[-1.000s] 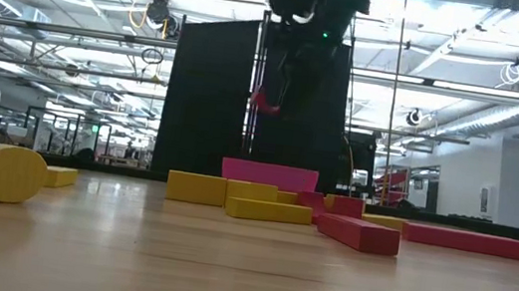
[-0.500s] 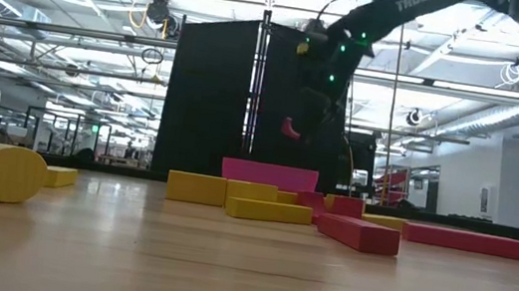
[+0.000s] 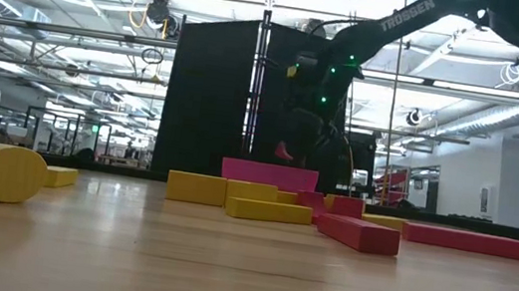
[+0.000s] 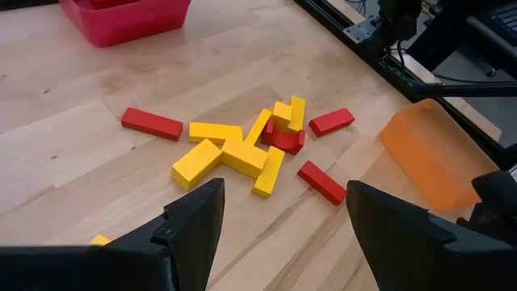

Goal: Sort blocks
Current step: Put the red block into the red bin

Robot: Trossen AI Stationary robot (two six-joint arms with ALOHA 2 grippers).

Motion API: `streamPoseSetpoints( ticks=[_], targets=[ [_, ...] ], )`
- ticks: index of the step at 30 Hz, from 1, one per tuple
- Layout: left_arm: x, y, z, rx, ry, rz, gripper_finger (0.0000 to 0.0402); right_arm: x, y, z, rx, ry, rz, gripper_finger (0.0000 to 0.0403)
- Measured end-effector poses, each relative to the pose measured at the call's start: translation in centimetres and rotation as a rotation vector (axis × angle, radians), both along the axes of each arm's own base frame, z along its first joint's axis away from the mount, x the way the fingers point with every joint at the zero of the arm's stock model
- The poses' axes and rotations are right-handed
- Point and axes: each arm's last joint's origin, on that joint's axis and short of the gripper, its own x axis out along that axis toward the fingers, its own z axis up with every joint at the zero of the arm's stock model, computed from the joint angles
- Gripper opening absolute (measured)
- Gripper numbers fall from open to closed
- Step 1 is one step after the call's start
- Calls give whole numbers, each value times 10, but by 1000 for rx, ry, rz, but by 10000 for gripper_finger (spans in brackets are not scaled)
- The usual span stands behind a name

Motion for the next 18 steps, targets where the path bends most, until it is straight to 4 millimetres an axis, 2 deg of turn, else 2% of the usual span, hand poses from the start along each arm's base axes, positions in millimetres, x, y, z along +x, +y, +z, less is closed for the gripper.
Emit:
streamPoseSetpoints(
  ticks=[4, 8, 12, 15, 18],
  targets=[
    [0, 0, 0, 1, 0, 1, 264, 0, 0, -1, 10, 4, -4, 254],
    [0, 1, 0, 10, 3, 0, 264, -2, 3, -2, 39, 26, -11, 306],
    [0, 1, 0, 12, 3, 0, 264, 2, 13, 6, 190, -65, 33, 318],
    [-1, 1, 0, 19, 8, 0, 264, 15, 26, 28, 278, -162, 79, 314],
    [-1, 1, 0, 28, 14, -4, 264, 34, 49, 48, 289, -220, 138, 308]
  ],
)
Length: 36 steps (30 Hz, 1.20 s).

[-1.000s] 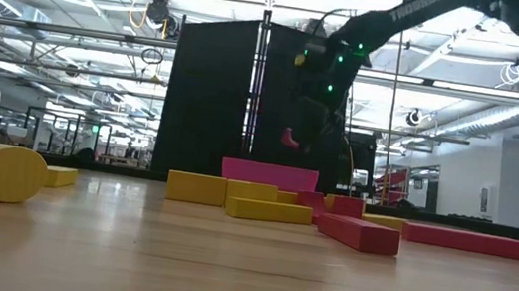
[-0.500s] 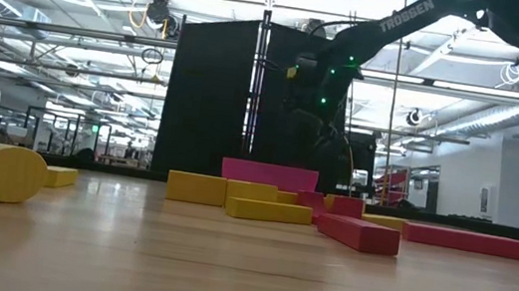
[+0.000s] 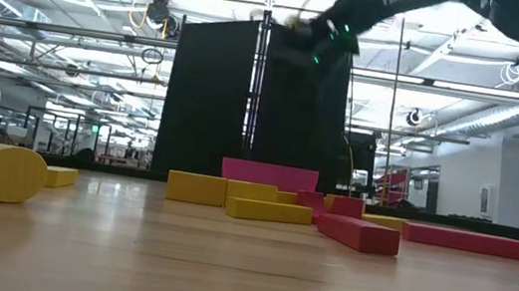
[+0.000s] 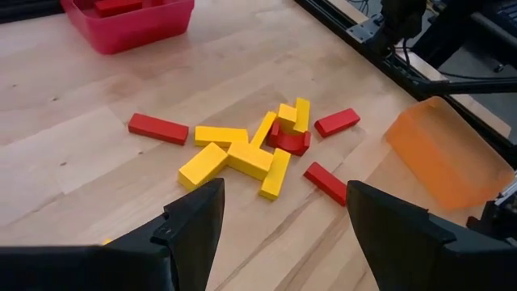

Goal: Sort blocks
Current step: Put the red block into the red bin

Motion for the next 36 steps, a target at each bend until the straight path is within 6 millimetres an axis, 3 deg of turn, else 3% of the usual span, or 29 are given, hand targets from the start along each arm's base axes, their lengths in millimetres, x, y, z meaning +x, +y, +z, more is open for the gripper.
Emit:
streamPoseSetpoints(
  ticks=[3, 6, 11, 15, 27, 36],
  targets=[
    [0, 0, 0, 5, -1, 1, 264, 25, 37, 14, -26, -51, 58, 303],
    [0, 0, 0, 8, -4, 3, 264, 49, 74, 17, -172, -81, 42, 302],
    [0, 0, 0, 1, -7, 6, 264, 73, 105, 7, -346, -71, -150, 302],
    [0, 0, 0, -6, -7, 4, 264, 82, 113, -11, -327, -43, -194, 302],
    [0, -1, 0, -14, -8, 1, 264, 103, 118, -97, -108, 115, -197, 302],
    [0, -1, 0, -10, -3, -4, 264, 107, 130, -121, -75, 166, -168, 302]
  ],
)
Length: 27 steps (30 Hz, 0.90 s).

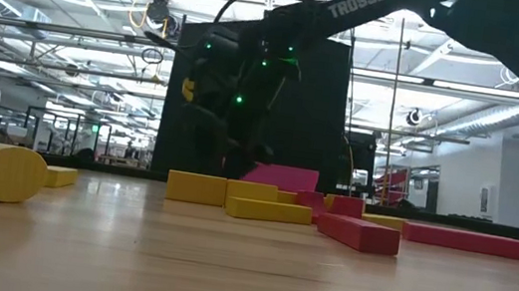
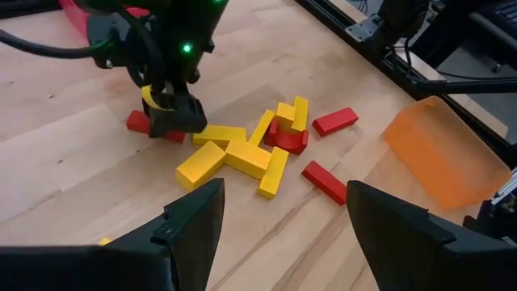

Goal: Sort blocks
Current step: Put the red block into the red bin

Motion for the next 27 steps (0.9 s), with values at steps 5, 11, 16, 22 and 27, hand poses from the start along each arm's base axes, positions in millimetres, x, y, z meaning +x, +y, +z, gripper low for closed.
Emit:
streamPoseSetpoints(
  ticks=[5, 11, 16, 22, 27],
  targets=[
    [0, 0, 0, 1, 1, 0, 264, -1, 6, -8, -13, 48, -28, 294],
    [0, 0, -1, 1, 1, 0, 264, -4, 7, -33, -10, 152, -38, 186],
    [4, -4, -7, -4, 21, -2, 264, -4, 11, -34, -26, 164, 23, 82],
    [10, -11, -17, -18, 62, -14, 264, -6, 7, -5, -27, 110, 66, 83],
    [11, -12, -17, -26, 51, -13, 264, -10, -6, 47, -51, 21, 104, 83]
  ],
)
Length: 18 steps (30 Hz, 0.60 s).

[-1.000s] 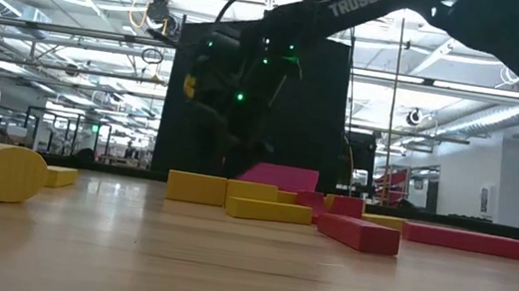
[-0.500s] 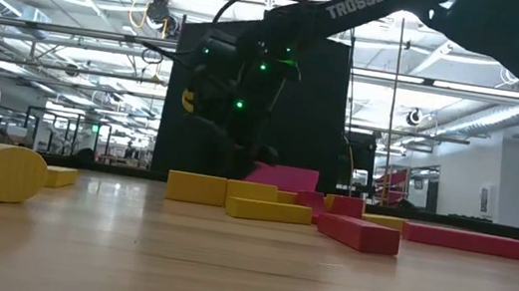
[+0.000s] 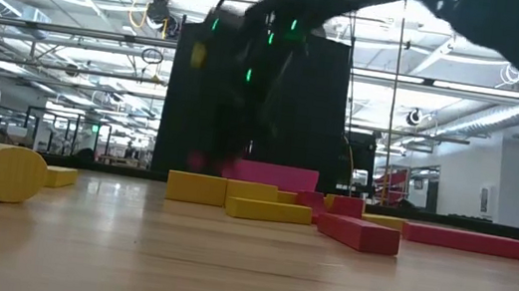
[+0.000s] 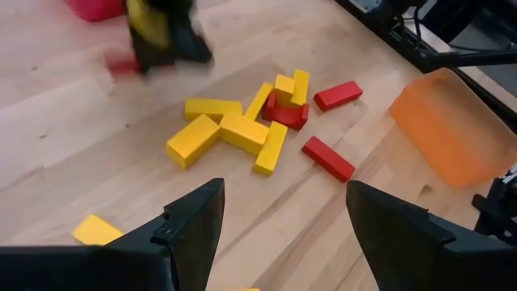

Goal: Sort blocks
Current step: Put the red block into the red bin

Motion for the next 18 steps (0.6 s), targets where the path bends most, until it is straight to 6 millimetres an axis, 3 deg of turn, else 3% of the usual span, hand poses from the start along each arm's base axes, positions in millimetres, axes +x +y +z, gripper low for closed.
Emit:
streamPoseSetpoints(
  ticks=[4, 8, 10, 12, 18],
  targets=[
    [0, 0, 0, 2, -3, 1, 264, -11, -23, 54, -69, -112, -13, 83],
    [0, 0, 0, 5, -5, 3, 264, -21, -41, 80, -138, -164, -23, 83],
    [0, 0, 0, 7, -7, 4, 264, -30, -61, 91, -178, -180, -65, 83],
    [0, 0, 0, 7, -8, 5, 264, -42, -86, 94, -205, -167, -129, 83],
    [3, 1, 1, -6, -26, 14, 264, -68, -143, 67, -160, -41, -250, 83]
  ],
)
